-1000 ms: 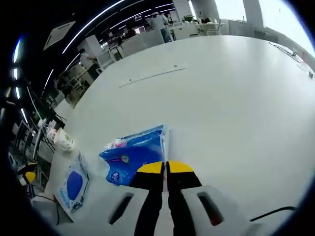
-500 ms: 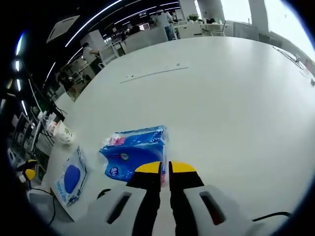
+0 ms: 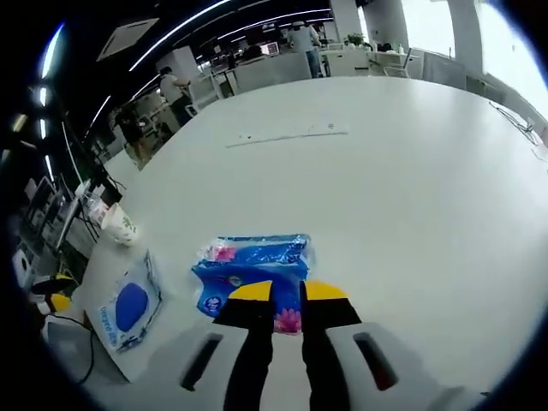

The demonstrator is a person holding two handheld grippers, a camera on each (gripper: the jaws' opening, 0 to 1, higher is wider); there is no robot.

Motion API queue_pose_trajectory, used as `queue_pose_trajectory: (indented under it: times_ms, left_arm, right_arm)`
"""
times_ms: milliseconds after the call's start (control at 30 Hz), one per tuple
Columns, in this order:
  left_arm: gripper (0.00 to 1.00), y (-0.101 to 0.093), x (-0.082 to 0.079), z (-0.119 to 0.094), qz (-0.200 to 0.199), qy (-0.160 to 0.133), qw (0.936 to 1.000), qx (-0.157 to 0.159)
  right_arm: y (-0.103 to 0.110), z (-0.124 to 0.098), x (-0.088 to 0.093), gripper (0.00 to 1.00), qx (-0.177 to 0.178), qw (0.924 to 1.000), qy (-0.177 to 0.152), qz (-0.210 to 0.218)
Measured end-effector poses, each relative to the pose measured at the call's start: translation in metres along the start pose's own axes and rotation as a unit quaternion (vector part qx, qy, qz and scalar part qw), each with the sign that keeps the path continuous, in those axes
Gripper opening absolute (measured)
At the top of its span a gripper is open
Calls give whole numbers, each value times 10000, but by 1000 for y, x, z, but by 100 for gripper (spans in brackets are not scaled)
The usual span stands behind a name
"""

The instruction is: Arrange the tabletop items into an orderly group along one side of the table until the central work area is clear of visible clutter.

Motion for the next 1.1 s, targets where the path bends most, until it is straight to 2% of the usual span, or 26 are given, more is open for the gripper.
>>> queue_pose_trajectory:
  times_ms: [200, 433, 767, 867, 933, 1100]
  left_arm:
    - [42, -1, 0, 1, 0, 15, 10000, 13]
    - [42, -2, 3, 4, 93, 94, 9999, 63]
    - [41, -4, 10, 7, -87, 138, 9998, 73]
    - [41, -6, 15, 10, -121, 202, 9997, 72]
    - [41, -8, 18, 12, -182, 242, 9995, 82]
    - [41, -11, 21, 13, -250, 308, 9992, 75]
  right_arm:
    - [8, 7, -14, 11, -31, 9992, -140, -383]
    - [18, 15, -27, 11, -150, 9982, -324, -479]
    - [39, 23, -22, 11, -410, 9973, -303, -534]
    - [53, 28, -19, 11, -661, 9953, -208, -681]
    - [64, 32, -16, 10, -793, 9924, -114, -933]
    - [83, 40, -10, 10, -935, 9901, -13, -1049]
Point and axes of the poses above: the point that each gripper's makers call its tool centre point, and the gripper's own axes: z roughly forward along the fingers, y roughly to its left, x roughly out of its underside, the point moved 6 cm from there along -z, roughly backward along the fingers, and after that the axes turned 3 degrees about -z, right-handed, at the moved point
